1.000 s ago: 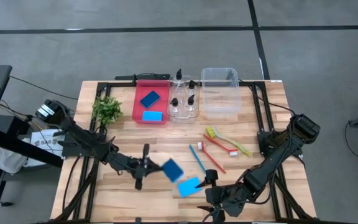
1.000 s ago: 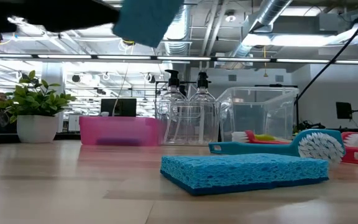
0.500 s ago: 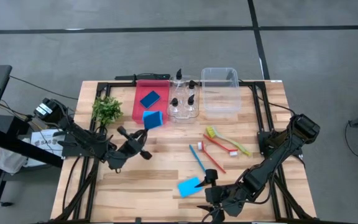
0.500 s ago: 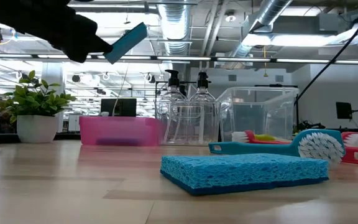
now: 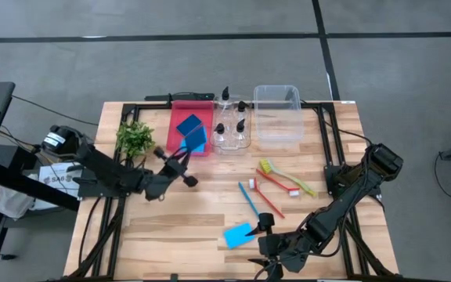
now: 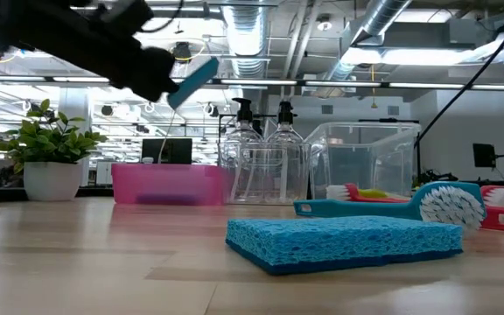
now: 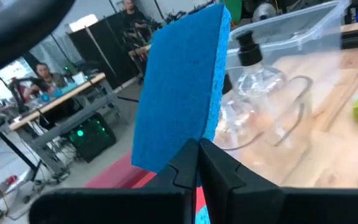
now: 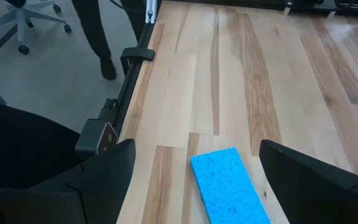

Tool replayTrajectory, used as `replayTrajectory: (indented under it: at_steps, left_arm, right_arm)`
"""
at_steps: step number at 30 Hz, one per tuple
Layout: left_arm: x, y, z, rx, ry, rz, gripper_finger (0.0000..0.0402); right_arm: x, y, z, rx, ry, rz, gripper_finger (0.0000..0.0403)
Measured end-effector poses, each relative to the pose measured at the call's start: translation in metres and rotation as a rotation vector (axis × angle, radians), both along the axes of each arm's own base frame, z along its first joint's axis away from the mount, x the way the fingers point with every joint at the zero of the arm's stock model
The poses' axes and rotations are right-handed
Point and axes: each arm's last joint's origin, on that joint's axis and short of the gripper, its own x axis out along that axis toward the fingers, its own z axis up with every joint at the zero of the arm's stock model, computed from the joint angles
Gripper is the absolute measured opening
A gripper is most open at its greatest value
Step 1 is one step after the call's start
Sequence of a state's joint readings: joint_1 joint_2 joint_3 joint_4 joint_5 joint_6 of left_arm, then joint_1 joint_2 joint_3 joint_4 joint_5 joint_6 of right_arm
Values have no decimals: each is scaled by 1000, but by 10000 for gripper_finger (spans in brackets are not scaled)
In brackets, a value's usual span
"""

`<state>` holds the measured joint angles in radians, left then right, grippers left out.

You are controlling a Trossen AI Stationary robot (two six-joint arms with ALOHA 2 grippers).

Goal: Pick & Place Kitchen Sink Supplies
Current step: Put the blue sponge into the pink bin

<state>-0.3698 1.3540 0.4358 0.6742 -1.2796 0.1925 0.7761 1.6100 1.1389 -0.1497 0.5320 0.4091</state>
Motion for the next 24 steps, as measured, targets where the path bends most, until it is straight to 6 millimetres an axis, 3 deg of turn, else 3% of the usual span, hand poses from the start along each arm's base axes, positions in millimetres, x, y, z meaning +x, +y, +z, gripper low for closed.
replayTrajectory:
  at_steps: [6, 11, 15, 24]
  left_arm:
    - [12, 50, -1, -91, -53, 52, 13]
    - [12, 84, -5, -246, -215, 101, 13]
    - [8, 92, -13, -283, -188, 59, 12]
    - [-7, 98, -31, -270, -136, 135, 19]
  right_arm:
    - [2, -2, 0, 0, 0, -7, 337]
    - [3, -3, 0, 1, 0, -14, 337]
    - [3, -3, 0, 1, 2, -10, 337]
    - [3, -3, 0, 3, 3, -8, 337]
